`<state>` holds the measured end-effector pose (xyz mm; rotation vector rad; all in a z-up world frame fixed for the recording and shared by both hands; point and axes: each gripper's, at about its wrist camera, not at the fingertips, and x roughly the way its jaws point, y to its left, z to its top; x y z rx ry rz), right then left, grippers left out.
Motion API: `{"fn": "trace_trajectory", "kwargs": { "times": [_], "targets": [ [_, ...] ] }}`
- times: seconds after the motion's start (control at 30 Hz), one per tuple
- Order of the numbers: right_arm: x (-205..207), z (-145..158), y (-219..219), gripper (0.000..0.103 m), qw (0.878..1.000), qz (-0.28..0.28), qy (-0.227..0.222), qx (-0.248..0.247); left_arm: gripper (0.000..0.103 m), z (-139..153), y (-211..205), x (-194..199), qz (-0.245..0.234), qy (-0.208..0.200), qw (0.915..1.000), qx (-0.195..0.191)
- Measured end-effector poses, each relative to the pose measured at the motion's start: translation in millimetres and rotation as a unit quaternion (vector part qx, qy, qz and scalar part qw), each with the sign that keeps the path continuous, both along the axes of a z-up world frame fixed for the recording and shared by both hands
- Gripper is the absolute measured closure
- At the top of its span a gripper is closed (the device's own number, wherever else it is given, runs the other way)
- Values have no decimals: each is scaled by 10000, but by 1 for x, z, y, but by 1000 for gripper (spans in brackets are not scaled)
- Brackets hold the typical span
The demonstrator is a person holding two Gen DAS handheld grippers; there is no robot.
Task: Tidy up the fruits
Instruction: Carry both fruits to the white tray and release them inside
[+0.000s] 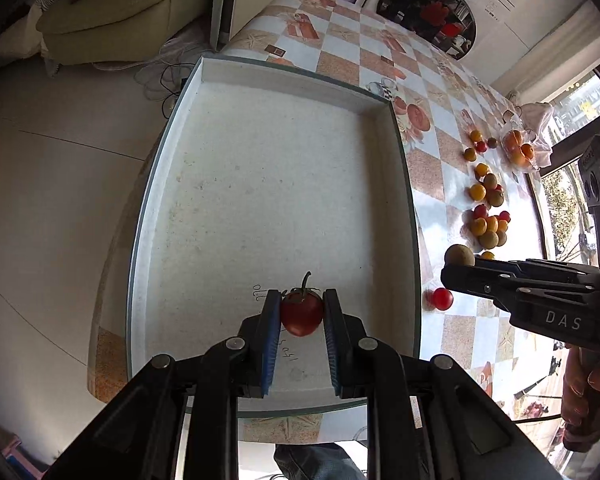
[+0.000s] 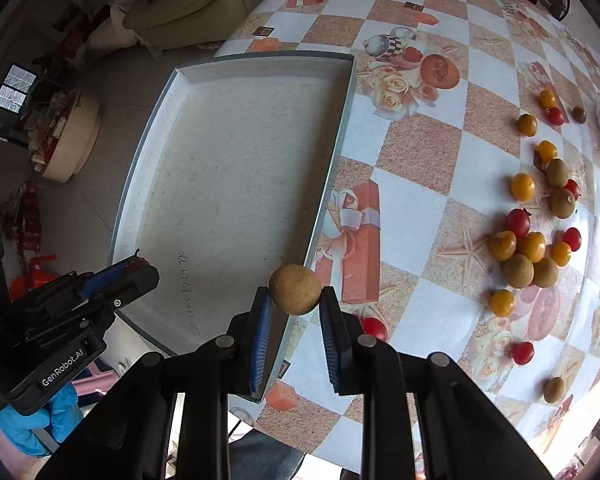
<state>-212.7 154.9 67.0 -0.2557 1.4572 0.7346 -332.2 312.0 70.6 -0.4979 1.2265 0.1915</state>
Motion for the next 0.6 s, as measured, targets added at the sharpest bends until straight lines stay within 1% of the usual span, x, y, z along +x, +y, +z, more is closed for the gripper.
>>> {"fn": "trace_trajectory", "kwargs": {
  "times": [0.07, 0.17, 0.27, 0.33, 0.43, 0.6],
  "targets": [
    [2, 0, -6, 76, 9999, -111, 75, 16, 81, -2, -3, 3, -125, 92, 9998, 138],
    [2, 0, -5, 76, 9999, -129, 87, -12, 81, -11, -3, 6, -114, 296, 9990, 308],
    [3, 1, 4, 76, 9998, -109, 127, 59, 81, -18, -1, 6, -109, 449, 9976, 506],
    [2, -2, 17, 76, 9999, 11, 151, 79, 81, -22, 0, 5, -142, 521, 9968, 594],
    [-1, -12, 35, 76, 9996, 198, 214, -6, 81, -28, 4, 1, -163, 610, 9959, 642],
    [1, -30, 52, 75, 9990, 149, 347, -217, 81, -36, 16, -10, -116, 701, 9953, 659]
  ]
}}
